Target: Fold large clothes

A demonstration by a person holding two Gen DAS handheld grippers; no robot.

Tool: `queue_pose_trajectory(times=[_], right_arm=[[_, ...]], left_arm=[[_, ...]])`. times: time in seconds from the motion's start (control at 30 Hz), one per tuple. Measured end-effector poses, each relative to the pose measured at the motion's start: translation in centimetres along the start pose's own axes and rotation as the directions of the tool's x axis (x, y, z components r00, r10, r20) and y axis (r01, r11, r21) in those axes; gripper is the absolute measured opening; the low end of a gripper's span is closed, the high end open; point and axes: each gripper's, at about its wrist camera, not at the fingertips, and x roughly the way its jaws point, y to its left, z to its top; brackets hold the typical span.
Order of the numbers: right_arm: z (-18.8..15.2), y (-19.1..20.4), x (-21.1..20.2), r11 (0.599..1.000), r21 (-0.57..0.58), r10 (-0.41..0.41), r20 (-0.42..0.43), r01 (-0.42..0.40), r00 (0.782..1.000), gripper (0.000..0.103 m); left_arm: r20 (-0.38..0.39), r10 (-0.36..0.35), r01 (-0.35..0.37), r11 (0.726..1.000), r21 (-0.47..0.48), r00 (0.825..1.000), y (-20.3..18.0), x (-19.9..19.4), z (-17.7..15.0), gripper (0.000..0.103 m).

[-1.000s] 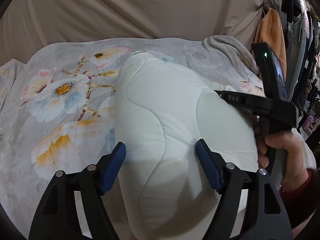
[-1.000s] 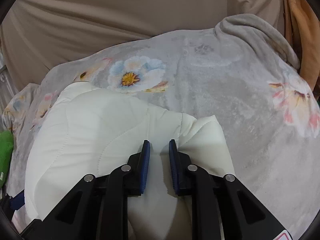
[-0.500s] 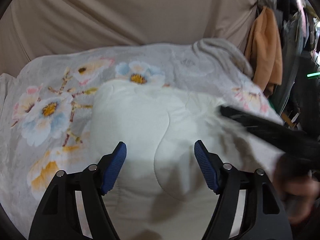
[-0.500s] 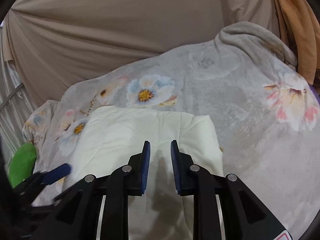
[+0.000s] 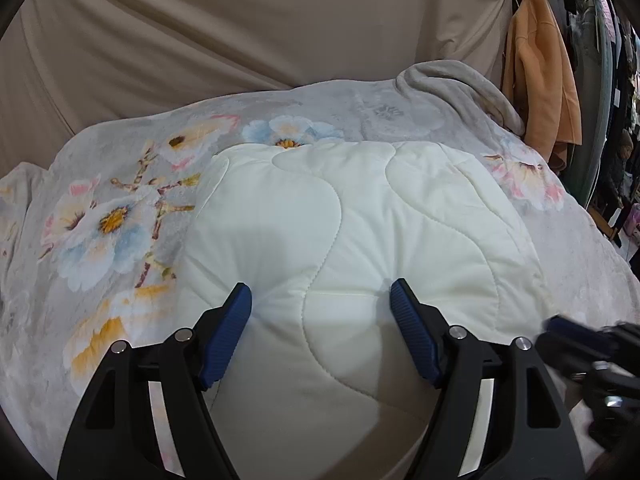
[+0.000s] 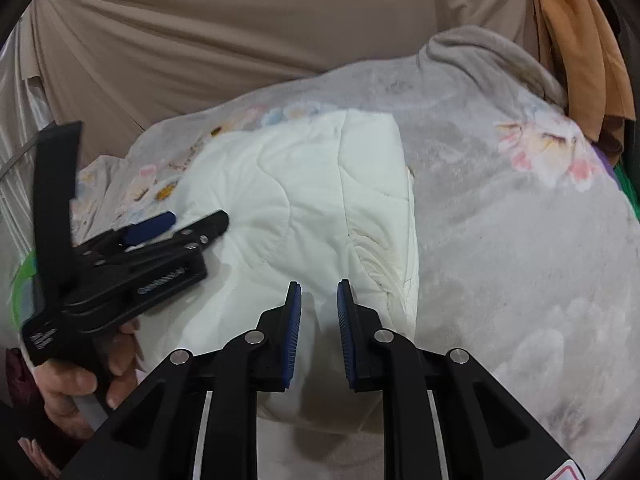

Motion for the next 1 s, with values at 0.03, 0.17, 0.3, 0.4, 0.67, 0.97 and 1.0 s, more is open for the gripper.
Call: queue_pose_trajectory(times=[0.03,0.17,0.3,0.4,0.67,0.97,1.0], right_arm=[[-0.2,0.1,-1.0,1.0,-0.003,-0.004,0.017,0.004,1.0,0.016],[-2.2,-0.7,-0.1,1.0,0.013,-0.017,-0.048,0.017,0.999,0.015],[-3.2,-0.9,0.3,0.999,0.045,-0.014,-0.06,0.016,0.998,0.014],[-2.9,0.3,-2.3,1.0,0.025,0.012,-0.007,-0.012,1.0,0.016],[-5.2,0.2,2.7,1.0,0.017,-0.014,-0.12,0.016,0.993,0.016],[-1.9,-1.0,-5.1,0.996,0.089,0.017,0.079,-0.024,0.997,0.051],[-1.6,-1.6,-5.1,0.994,0.106,0.008,0.083,-0.017,0.996,0.056]], left_arm=[[0.0,-0.007,0.007,1.0,-0.005,1.0,0.2,-0.1,0.0,0.07],[0.002,-0.019,0.019,1.0,-0.009,1.0,0.4,-0.2,-0.3,0.071],[0.01,-0.01,0.01,1.0,0.009,1.0,0.1,-1.2,-0.7,0.071],[0.011,-0.035,0.035,0.999,0.004,0.999,0.8,-2.7,-1.5,0.071],[-0.047,-0.076,0.074,0.996,-0.046,0.996,3.1,-3.9,-5.4,0.083],[0.004,-0.134,0.133,0.979,-0.152,0.991,6.5,-6.8,-3.7,0.089],[0.013,-0.127,0.127,0.978,-0.166,0.992,7.1,-7.0,-3.3,0.092]])
